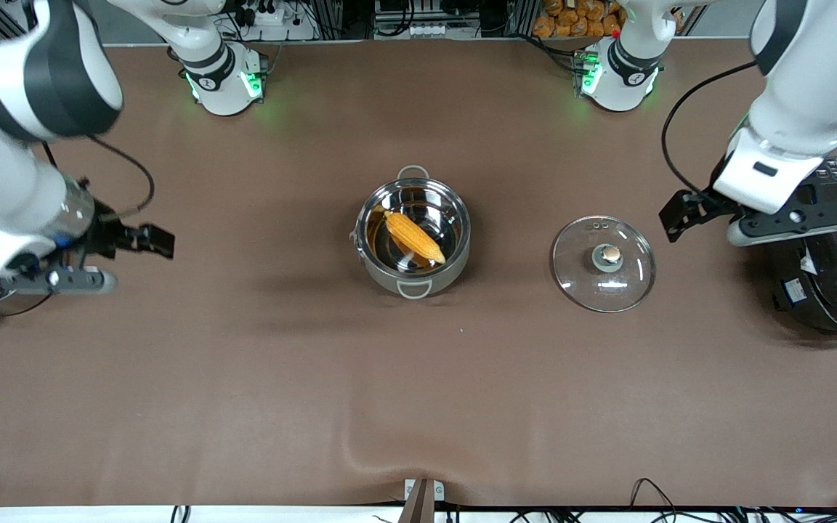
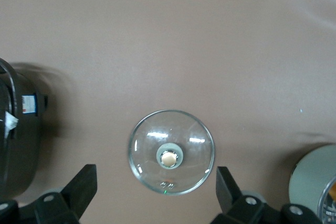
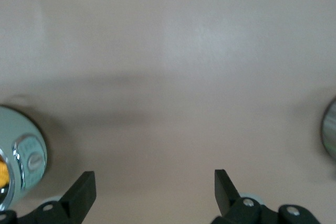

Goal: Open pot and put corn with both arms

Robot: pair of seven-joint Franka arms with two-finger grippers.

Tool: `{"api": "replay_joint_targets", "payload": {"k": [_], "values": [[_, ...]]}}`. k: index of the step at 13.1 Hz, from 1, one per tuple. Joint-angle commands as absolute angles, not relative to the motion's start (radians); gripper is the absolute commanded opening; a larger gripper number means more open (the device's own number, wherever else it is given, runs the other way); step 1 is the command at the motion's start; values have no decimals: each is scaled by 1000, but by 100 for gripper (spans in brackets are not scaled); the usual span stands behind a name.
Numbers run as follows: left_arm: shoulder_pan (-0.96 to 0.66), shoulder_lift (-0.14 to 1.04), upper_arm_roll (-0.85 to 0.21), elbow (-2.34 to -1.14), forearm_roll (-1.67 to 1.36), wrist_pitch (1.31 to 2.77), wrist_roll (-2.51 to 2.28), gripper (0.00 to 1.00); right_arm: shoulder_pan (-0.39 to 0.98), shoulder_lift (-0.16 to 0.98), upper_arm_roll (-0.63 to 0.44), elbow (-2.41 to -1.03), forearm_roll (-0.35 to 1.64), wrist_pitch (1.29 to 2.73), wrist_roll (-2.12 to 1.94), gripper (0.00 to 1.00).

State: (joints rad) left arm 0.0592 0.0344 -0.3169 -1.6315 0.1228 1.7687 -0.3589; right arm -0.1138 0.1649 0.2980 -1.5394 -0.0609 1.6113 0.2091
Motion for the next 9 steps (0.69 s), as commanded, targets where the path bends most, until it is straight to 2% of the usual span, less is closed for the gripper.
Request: {"api": "replay_joint_targets", "payload": {"k": [1, 3, 9], "values": [[69, 43, -322, -1543, 103, 1640, -299, 100, -118, 55, 241, -1611, -31, 1576, 201, 100], [71, 29, -319, -1540, 84, 1602, -256, 100, -110, 34, 210, -1606, -29, 1559, 177, 100], [34, -41, -196, -1557, 22, 1531, -155, 100, -68, 21, 101, -1548, 21, 1490, 170, 100]]}}
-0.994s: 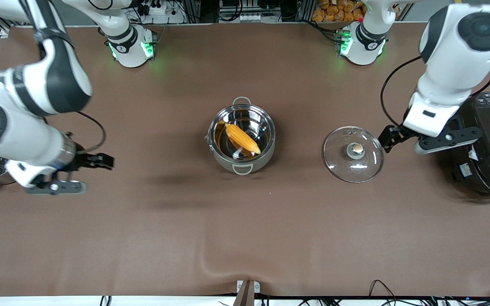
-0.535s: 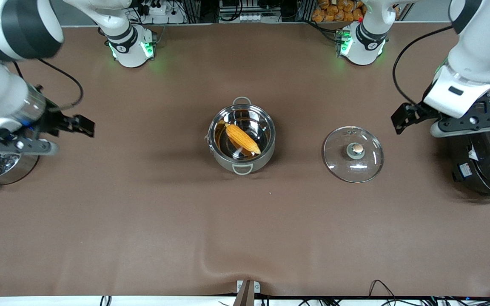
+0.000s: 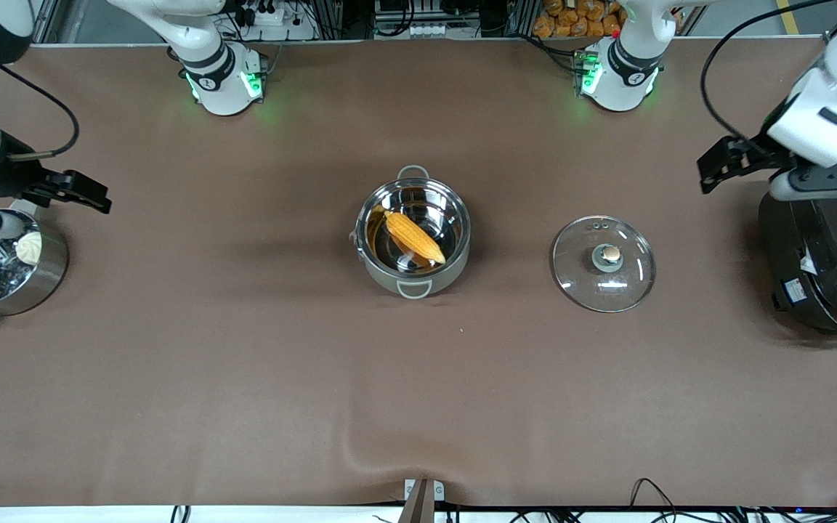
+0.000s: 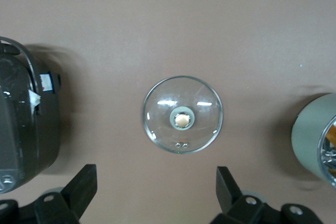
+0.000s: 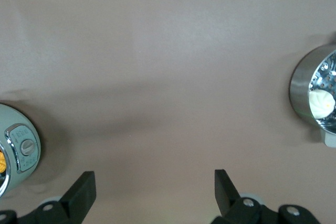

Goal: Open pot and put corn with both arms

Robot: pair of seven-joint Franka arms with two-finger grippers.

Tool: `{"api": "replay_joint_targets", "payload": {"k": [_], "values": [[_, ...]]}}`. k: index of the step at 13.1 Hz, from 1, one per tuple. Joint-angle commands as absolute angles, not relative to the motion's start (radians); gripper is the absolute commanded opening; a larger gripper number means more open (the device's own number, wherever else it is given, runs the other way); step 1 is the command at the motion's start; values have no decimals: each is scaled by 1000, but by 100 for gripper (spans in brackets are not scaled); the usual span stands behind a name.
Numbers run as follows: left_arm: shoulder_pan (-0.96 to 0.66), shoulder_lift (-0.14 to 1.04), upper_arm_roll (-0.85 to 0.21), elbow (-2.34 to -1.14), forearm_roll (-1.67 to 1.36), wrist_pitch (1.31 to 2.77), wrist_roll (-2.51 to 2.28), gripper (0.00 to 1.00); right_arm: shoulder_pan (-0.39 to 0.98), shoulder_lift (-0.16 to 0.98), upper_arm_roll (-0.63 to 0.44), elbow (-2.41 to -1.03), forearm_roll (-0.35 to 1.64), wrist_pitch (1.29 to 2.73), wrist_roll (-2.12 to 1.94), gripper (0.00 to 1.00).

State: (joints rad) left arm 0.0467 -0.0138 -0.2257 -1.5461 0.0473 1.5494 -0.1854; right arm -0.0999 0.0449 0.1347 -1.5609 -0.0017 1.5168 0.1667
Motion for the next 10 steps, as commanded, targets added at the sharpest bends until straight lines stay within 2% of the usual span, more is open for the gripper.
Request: {"api": "replay_joint_targets", "payload": {"k": [1, 3, 10], "values": [[35, -43, -195, -1559, 21, 1526, -152, 100, -51, 23, 77, -1537, 21, 1485, 172, 100], [37, -43, -195, -1560, 21, 1516, -149, 100, -17, 20, 34, -1531, 21, 1479, 170, 100], [41, -48, -169, -1606, 21, 1549, -83, 100, -18, -11, 35, -1540, 21, 1479, 156, 100]]}}
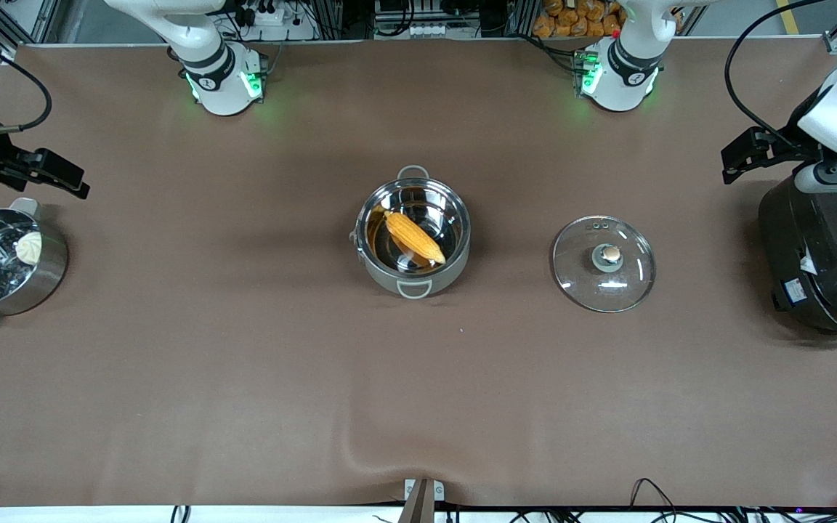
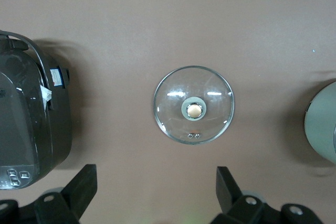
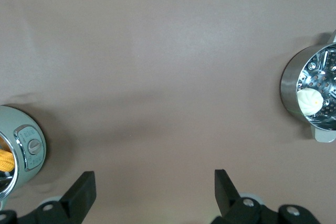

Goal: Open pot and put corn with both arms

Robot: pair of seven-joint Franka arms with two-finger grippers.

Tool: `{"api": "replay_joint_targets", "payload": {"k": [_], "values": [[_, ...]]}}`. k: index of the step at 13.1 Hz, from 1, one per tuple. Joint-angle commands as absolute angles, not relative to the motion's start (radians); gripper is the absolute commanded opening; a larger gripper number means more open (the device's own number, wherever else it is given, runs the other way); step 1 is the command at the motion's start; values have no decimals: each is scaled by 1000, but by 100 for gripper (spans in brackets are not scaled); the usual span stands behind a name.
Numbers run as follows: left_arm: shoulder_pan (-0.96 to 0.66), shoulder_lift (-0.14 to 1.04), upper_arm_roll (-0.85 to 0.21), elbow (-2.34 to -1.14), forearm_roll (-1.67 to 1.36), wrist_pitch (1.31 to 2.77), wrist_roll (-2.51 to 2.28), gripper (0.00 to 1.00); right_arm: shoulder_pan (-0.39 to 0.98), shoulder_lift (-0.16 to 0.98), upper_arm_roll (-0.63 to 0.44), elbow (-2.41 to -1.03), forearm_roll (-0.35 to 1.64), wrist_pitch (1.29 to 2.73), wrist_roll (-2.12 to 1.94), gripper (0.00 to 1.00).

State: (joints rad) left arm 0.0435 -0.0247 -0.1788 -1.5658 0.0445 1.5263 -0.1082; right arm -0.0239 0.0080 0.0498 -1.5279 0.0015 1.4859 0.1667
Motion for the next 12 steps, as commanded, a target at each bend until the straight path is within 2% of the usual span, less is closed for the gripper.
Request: {"api": "replay_joint_targets", "payload": {"k": [1, 12], "values": [[41, -49, -158, -1626, 21, 1569, -83, 100, -23, -11, 35, -1540, 21, 1480, 155, 100], [46, -46, -144, -1617, 21, 1569, -75, 100, -15, -9, 35, -1539, 20, 1494, 153, 100]]}}
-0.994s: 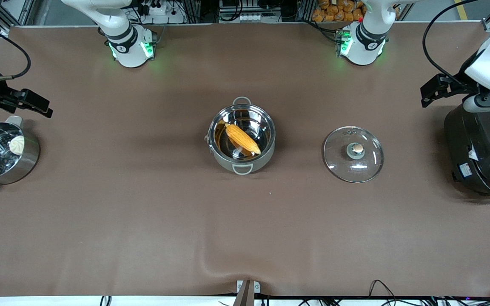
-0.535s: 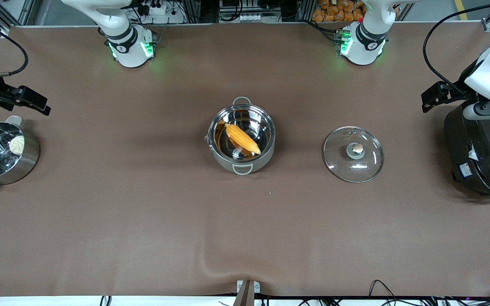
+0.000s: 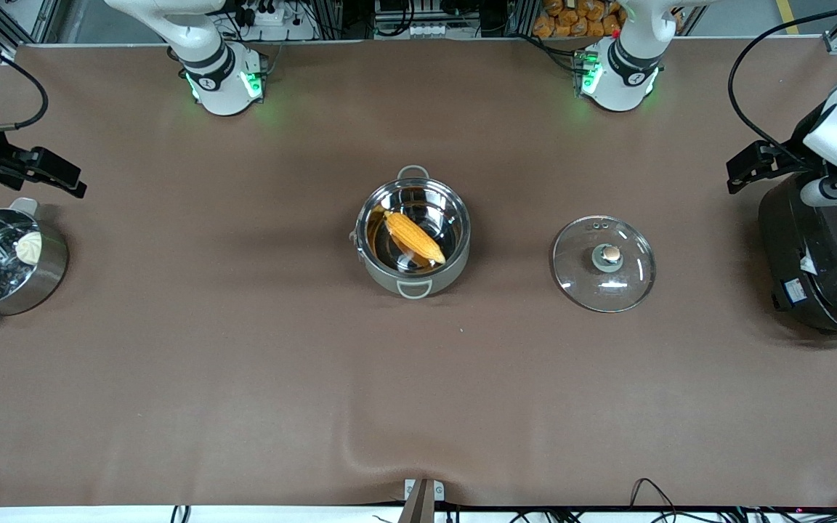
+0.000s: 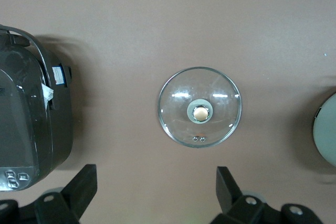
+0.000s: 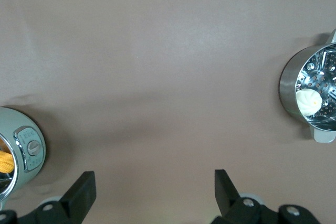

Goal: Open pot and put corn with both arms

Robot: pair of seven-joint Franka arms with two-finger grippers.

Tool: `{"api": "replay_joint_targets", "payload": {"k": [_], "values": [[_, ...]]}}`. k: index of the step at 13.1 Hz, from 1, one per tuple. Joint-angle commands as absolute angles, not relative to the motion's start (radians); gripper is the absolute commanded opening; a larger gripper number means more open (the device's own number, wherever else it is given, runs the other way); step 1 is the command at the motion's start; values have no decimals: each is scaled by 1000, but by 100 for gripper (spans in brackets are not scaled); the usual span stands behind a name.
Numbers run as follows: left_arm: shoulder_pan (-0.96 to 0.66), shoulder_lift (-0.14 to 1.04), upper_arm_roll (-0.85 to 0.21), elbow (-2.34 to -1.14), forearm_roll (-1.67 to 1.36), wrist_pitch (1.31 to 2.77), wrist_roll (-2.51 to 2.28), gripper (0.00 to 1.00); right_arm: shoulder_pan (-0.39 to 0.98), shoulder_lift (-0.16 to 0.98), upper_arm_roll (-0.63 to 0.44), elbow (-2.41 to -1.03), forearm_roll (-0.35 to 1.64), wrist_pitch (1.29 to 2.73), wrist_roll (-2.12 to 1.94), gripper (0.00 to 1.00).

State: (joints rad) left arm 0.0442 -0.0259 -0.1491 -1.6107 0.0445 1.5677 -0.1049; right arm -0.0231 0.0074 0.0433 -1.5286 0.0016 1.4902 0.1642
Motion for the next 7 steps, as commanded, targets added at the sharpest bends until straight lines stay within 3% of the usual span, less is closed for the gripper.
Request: {"api": "replay_joint_targets", "payload": {"k": [1, 7], "values": [[46, -45, -144, -1609, 20, 1569, -75, 100, -15, -9, 35, -1540, 20, 1494, 153, 100], [46, -40, -143, -1598, -3, 1559, -80, 100, -14, -6, 37, -1540, 18, 1499, 153, 100]]}}
